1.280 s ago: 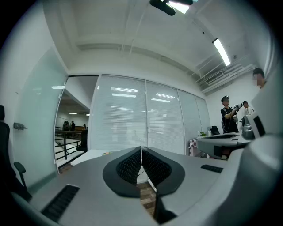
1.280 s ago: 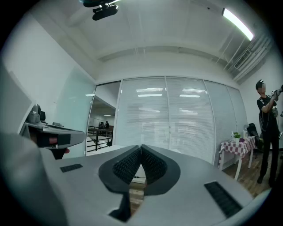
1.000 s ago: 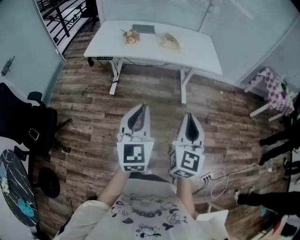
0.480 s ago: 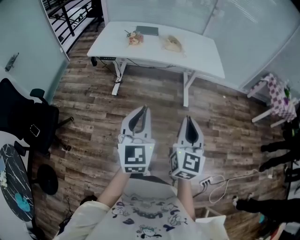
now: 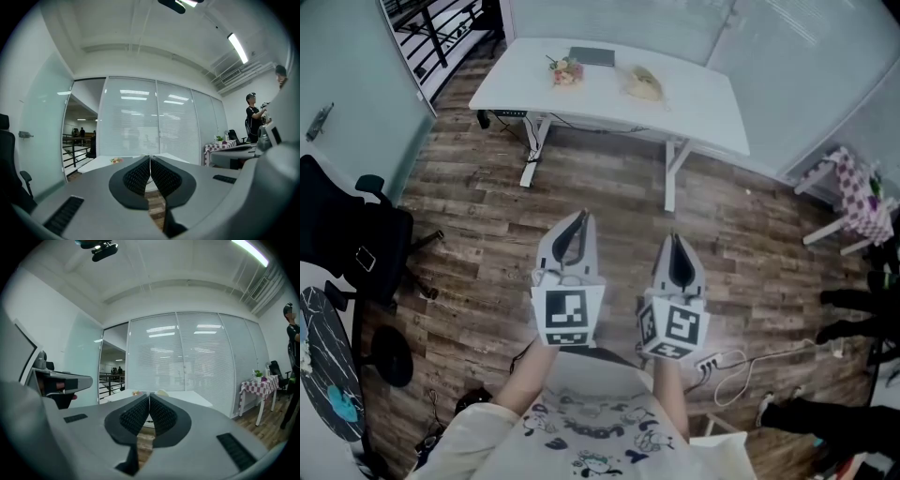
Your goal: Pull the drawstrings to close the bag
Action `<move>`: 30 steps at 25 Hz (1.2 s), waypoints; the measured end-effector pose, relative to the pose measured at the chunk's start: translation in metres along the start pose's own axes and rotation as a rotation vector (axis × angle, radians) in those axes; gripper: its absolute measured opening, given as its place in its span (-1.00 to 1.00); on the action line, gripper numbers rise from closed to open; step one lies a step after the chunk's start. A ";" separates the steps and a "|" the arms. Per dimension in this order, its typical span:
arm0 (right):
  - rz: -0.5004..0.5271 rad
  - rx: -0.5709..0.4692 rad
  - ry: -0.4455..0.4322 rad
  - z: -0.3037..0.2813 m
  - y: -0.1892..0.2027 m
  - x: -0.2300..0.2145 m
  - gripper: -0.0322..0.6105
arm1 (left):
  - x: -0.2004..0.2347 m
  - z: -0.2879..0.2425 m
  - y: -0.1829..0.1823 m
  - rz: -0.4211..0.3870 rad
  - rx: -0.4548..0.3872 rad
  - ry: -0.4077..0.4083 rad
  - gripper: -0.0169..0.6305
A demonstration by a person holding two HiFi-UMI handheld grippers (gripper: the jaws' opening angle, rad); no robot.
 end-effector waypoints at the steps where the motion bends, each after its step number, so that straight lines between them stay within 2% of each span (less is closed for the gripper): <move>1: 0.002 0.005 0.000 -0.005 0.002 0.000 -0.85 | 0.001 -0.005 0.001 -0.001 0.000 0.002 -0.82; 12: 0.006 0.020 0.014 -0.111 -0.001 -0.006 -0.85 | 0.034 -0.107 0.000 -0.003 0.030 0.035 -0.82; 22: 0.000 0.022 0.061 -0.231 -0.017 -0.019 -0.85 | 0.070 -0.231 -0.024 -0.017 0.026 0.097 -0.82; 30: -0.017 0.039 0.095 -0.296 -0.015 -0.021 -0.85 | 0.088 -0.299 -0.028 -0.035 0.034 0.135 -0.82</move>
Point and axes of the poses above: the fingertips, and each gripper's own axes: z backward along the fingers, x to its left, y out of its underside, the point moved 2 cm from there along z, backward along the fingers, and after that the axes turned 7 degrees about z, right-handed, at the moved point
